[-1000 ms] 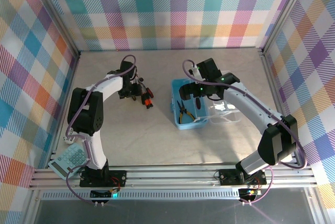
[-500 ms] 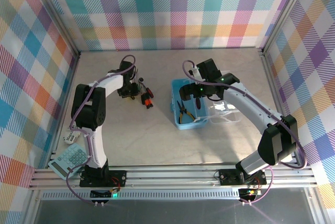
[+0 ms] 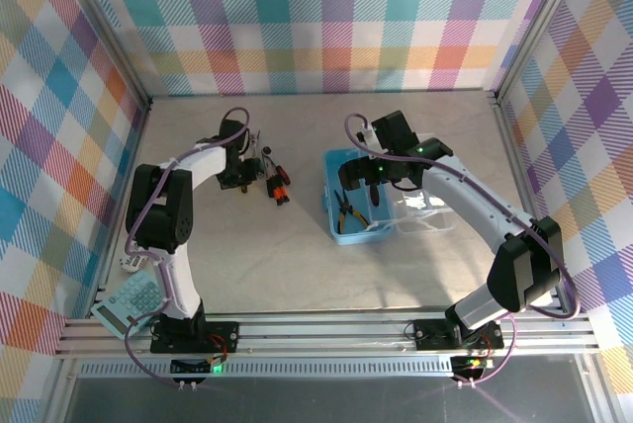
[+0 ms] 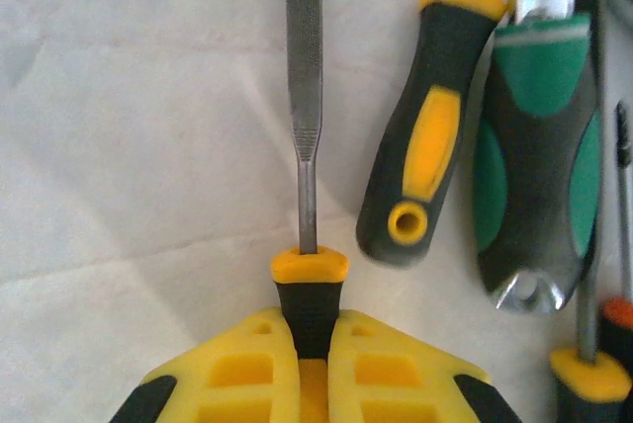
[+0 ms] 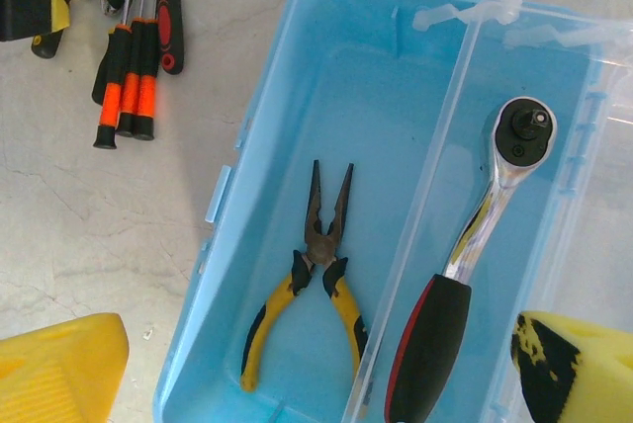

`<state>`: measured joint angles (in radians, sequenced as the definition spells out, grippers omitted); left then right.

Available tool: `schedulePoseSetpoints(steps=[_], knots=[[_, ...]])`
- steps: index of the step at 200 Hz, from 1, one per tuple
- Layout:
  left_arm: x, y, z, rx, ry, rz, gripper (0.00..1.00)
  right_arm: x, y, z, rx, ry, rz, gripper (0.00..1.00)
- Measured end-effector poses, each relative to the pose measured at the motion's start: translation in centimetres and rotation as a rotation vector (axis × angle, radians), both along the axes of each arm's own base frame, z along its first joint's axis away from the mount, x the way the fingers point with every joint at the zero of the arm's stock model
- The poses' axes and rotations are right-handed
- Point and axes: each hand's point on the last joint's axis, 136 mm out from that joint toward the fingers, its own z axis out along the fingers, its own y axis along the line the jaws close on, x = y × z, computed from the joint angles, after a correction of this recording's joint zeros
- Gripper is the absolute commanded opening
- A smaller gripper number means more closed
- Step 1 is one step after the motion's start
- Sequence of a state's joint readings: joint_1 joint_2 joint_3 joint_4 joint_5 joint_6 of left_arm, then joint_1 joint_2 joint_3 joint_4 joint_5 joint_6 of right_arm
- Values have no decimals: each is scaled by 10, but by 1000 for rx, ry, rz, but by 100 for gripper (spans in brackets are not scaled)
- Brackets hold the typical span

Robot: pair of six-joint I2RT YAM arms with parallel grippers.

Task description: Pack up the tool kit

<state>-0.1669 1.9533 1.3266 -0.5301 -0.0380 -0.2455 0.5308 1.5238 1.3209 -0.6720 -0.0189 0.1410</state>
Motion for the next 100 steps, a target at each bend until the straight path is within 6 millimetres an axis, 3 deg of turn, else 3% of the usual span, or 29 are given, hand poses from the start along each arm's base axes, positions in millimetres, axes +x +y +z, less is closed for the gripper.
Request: schedulePoseSetpoints(steps=[30,58,79,100], knots=[[-11,4,32,-3,-14,0,0,-2,3,1,15,7,12,99],[-9,-7,96,-78,-139,-30,0,-4,11,9,58,11,39,99],[-12,-29,146,-204,-250,-94,0,-3,23,24,126,3,65,99],[-18,-69,186,-380,-358,-222,0,1,41,48,239,-20,90,99]])
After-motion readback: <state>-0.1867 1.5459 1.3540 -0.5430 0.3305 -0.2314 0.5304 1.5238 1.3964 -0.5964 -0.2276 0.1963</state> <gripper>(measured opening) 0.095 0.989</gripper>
